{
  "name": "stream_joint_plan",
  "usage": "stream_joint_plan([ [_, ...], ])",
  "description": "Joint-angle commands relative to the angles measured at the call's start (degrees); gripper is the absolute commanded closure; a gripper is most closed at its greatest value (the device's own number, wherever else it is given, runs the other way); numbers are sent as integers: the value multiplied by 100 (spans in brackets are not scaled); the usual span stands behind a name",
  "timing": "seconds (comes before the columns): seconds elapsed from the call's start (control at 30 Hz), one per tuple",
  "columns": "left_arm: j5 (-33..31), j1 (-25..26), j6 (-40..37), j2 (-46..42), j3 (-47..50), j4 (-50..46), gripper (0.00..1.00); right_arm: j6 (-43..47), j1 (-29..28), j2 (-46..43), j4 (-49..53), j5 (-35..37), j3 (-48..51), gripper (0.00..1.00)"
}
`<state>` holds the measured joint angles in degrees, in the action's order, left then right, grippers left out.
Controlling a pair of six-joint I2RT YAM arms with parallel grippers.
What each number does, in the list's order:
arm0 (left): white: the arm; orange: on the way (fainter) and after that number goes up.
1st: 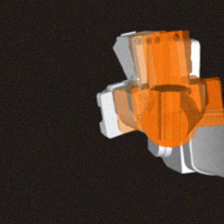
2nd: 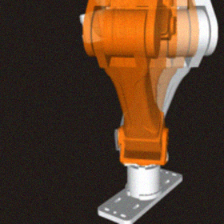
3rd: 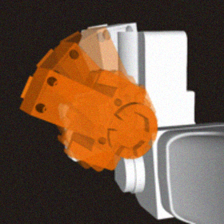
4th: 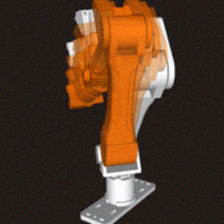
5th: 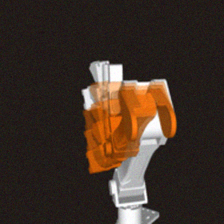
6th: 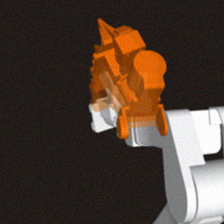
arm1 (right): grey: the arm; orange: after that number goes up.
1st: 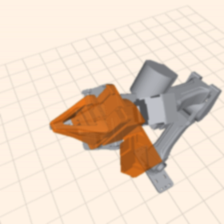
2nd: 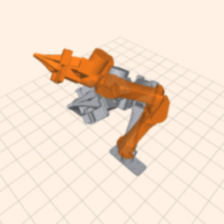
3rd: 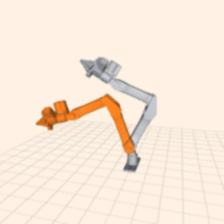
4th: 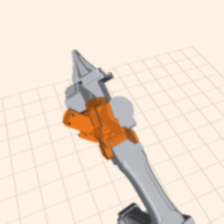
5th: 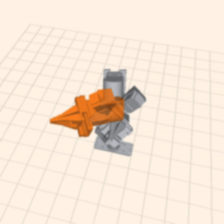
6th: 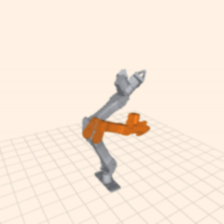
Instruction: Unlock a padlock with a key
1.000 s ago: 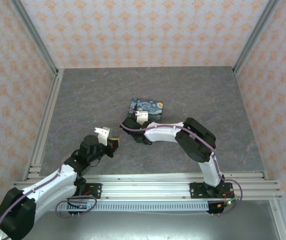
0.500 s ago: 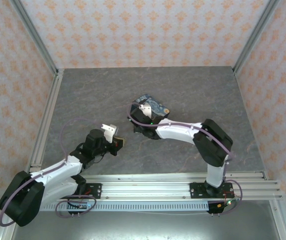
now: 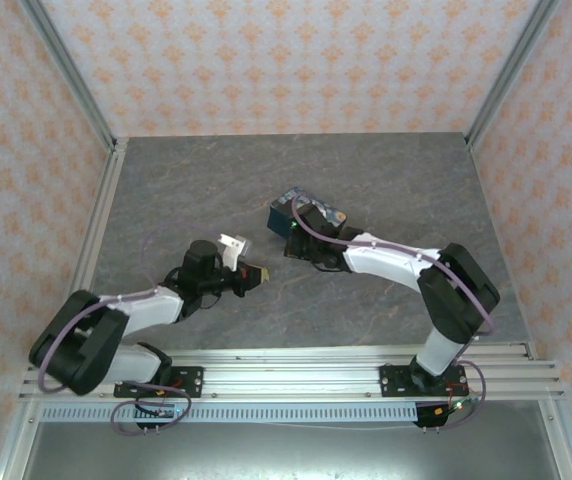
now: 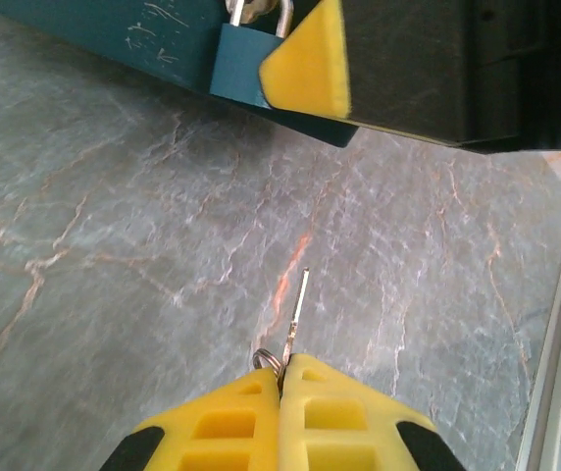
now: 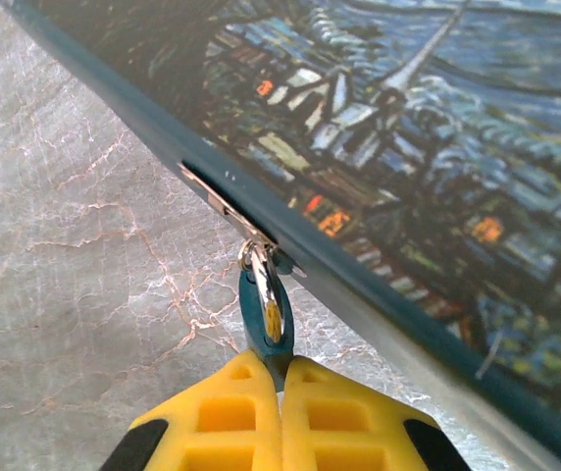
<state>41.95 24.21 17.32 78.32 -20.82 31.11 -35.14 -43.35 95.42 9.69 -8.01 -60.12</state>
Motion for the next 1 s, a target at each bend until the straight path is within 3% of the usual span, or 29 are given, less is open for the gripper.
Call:
stream_joint_plan([
  [0.0,717,-84,366,566,-387,1004,100,-226,180,-349,-363,-461,98,100],
  [0.4,1479,-249,1292,2286,-1242,2637,100,-629,638,-697,-716,-1128,521,100],
  [0.6,1707,-294,2431,3081,-1423,3883,100,-784,771,-771,-869,-1273,667,100],
  [0.97,2158,-320,3376,3745,-1730,4226,100,-940,888,-854,-1113,-1395,868,100],
])
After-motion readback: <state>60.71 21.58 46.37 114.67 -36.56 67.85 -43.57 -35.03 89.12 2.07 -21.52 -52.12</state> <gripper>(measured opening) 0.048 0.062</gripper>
